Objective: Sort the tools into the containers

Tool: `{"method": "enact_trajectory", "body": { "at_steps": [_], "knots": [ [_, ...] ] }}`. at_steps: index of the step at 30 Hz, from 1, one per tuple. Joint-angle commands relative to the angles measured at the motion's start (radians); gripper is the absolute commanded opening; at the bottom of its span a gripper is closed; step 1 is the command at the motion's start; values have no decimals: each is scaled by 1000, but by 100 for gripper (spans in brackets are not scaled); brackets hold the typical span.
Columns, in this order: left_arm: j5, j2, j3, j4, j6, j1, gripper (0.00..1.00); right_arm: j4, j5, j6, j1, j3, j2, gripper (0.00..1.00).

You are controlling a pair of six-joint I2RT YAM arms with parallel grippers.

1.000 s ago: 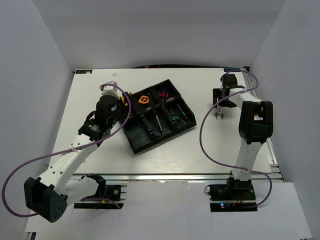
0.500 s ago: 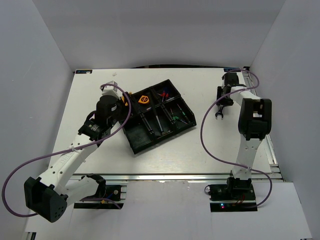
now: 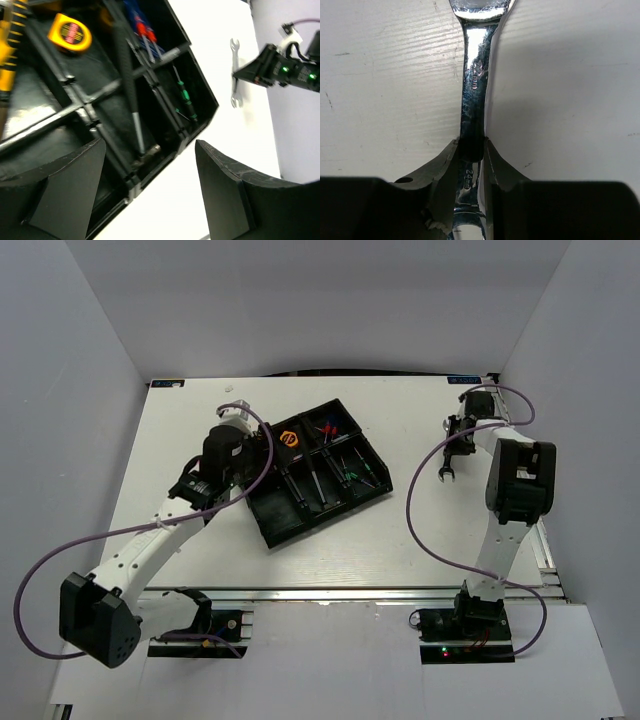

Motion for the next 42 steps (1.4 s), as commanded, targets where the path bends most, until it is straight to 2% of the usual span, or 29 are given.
{"method": "enact_trajectory", "body": {
  "at_steps": [1, 4, 12, 22, 42],
  "knots": [
    [124, 37, 24, 87, -24, 3, 83, -51, -5, -12, -20, -60, -27, 6],
    [186, 81, 31, 127, -40, 2, 83, -41, -49, -14, -22, -88, -60, 0],
    [312, 239, 107, 223, -95, -32, 83, -26, -105, -6, -35, -146, -155, 0],
    [379, 367, 179, 313, -122, -86, 83, -31, -165, -15, -43, -205, -226, 0],
    [462, 581, 344, 342, -207, -155, 82, -9, -252, 6, -43, -298, -318, 0]
  ]
}}
